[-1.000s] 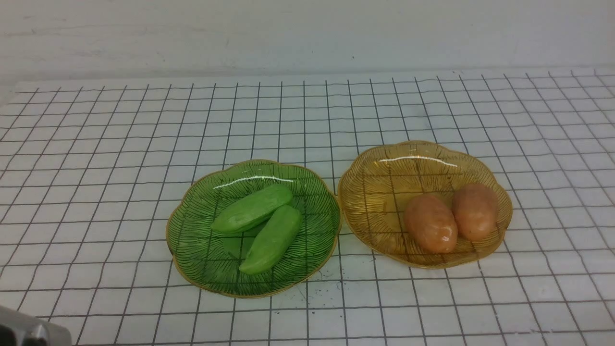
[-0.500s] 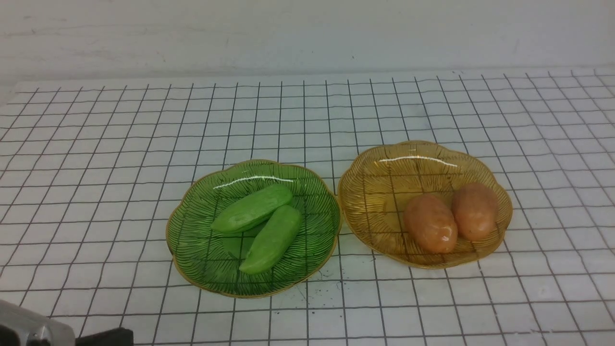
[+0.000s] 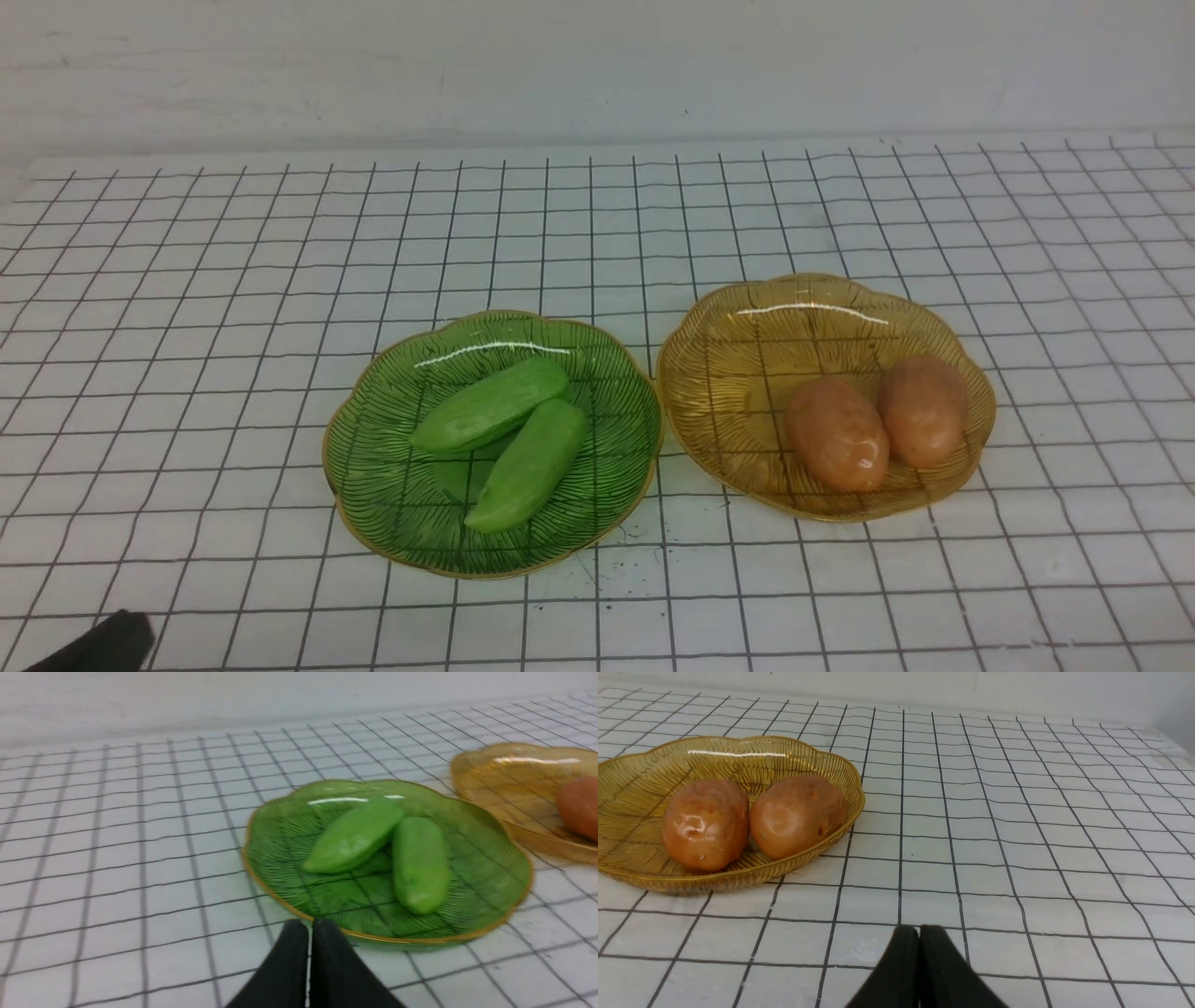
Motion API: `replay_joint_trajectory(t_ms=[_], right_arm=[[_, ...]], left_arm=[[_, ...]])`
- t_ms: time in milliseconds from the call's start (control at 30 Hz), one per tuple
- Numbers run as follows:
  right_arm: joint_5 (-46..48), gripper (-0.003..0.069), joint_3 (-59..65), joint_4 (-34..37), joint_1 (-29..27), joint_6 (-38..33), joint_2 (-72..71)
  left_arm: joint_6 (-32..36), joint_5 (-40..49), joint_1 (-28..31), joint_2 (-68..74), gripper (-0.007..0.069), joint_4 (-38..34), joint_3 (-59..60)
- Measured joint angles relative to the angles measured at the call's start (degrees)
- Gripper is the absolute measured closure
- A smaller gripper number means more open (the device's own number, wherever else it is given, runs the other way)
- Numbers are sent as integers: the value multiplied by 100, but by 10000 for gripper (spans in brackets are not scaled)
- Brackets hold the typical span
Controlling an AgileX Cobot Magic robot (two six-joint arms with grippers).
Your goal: Put different types of vegetables on the plate.
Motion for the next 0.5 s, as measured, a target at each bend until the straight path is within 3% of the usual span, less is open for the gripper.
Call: replay_joint_trajectory(t_ms=[33,167,333,500], right_arm=[[0,673,0,0,0,0,0],[0,673,0,0,0,0,0],[0,673,0,0,0,0,0],[0,673,0,0,0,0,0]], left_arm=[[-226,51,432,-334,632,179,102],[-450,587,1108,-495,632,401,101],[-450,1223,1153,-495,632,565,114],[-450,1286,866,-495,632,614,114]])
